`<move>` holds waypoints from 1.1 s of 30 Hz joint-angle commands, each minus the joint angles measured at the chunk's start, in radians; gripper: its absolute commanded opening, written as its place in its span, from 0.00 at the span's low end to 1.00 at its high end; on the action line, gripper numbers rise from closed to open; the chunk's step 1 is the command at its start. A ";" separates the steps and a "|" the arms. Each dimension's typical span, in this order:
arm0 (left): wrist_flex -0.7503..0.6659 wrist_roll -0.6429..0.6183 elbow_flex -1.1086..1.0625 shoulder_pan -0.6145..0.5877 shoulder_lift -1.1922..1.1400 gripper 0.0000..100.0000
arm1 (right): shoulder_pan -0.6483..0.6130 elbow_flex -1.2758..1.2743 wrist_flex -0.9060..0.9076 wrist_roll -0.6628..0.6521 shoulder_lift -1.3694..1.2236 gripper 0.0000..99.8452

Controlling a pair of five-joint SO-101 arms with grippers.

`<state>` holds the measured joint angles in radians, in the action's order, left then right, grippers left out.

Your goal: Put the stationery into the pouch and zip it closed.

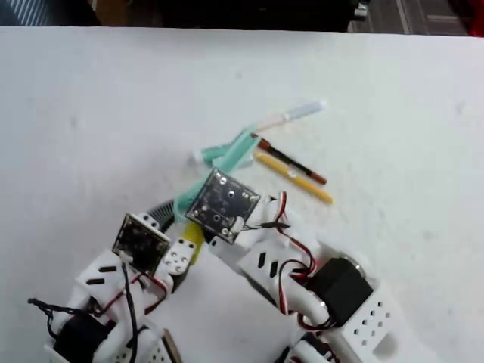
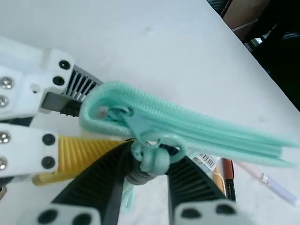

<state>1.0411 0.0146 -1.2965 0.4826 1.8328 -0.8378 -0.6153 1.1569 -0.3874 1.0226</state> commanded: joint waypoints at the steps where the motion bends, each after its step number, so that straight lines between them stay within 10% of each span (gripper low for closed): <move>1: 0.008 0.003 -0.002 0.028 -0.005 0.02 | 0.058 0.058 -0.028 0.012 0.058 0.02; 14: 0.135 -0.005 0.087 0.031 -0.005 0.24 | 0.111 0.098 -0.053 0.011 0.119 0.02; 33: -0.110 -0.003 -0.058 0.035 -0.005 0.02 | 0.127 0.293 0.091 0.011 -0.027 0.02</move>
<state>0.9505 0.0130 -1.3487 0.5010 1.8328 -0.7319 -0.3606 1.2459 -0.3874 1.0058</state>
